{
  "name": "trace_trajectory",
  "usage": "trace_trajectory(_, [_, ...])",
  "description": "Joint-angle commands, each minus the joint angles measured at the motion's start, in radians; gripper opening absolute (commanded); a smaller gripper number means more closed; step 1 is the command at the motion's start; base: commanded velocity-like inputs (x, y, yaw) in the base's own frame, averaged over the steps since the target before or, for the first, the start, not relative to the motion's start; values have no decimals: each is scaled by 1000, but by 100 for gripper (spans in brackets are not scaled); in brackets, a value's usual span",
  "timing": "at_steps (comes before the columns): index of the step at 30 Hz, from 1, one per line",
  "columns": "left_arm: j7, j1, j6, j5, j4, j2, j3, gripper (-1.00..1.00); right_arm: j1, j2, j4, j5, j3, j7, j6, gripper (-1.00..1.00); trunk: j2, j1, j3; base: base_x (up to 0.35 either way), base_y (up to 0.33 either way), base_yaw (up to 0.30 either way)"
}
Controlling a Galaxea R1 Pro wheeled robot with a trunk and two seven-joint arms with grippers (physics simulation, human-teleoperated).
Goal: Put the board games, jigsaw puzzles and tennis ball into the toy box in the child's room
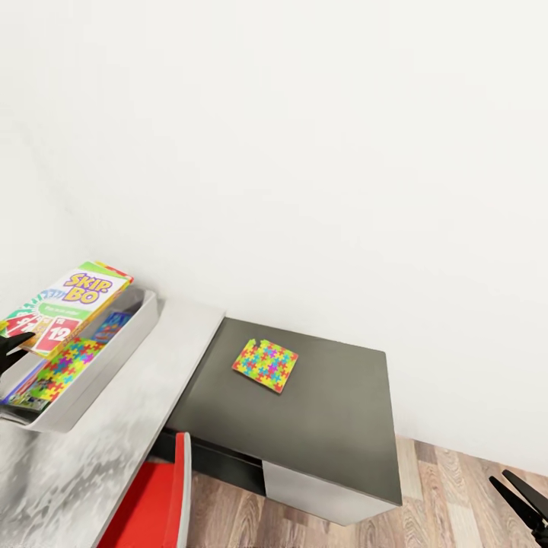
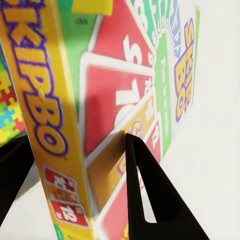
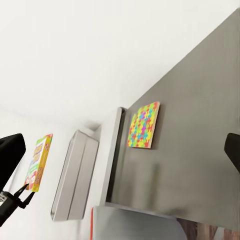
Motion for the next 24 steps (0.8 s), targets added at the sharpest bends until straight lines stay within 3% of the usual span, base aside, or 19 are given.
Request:
trace_trajectory(1, [10, -1, 3, 11, -1, 0, 1, -100, 0, 0, -1, -7, 0, -1, 8, 100, -2, 1, -3, 0, 0, 29])
trace_trajectory(14, [10, -2, 3, 11, -18, 1, 0, -100, 0, -2, -1, -8, -1, 0, 9, 100, -2, 1, -24, 0, 0, 6])
trace_trajectory(24, [12, -46, 5, 9, -19, 1, 0, -100, 0, -2, 0, -8, -3, 0, 9, 100, -2, 1, -40, 0, 0, 0])
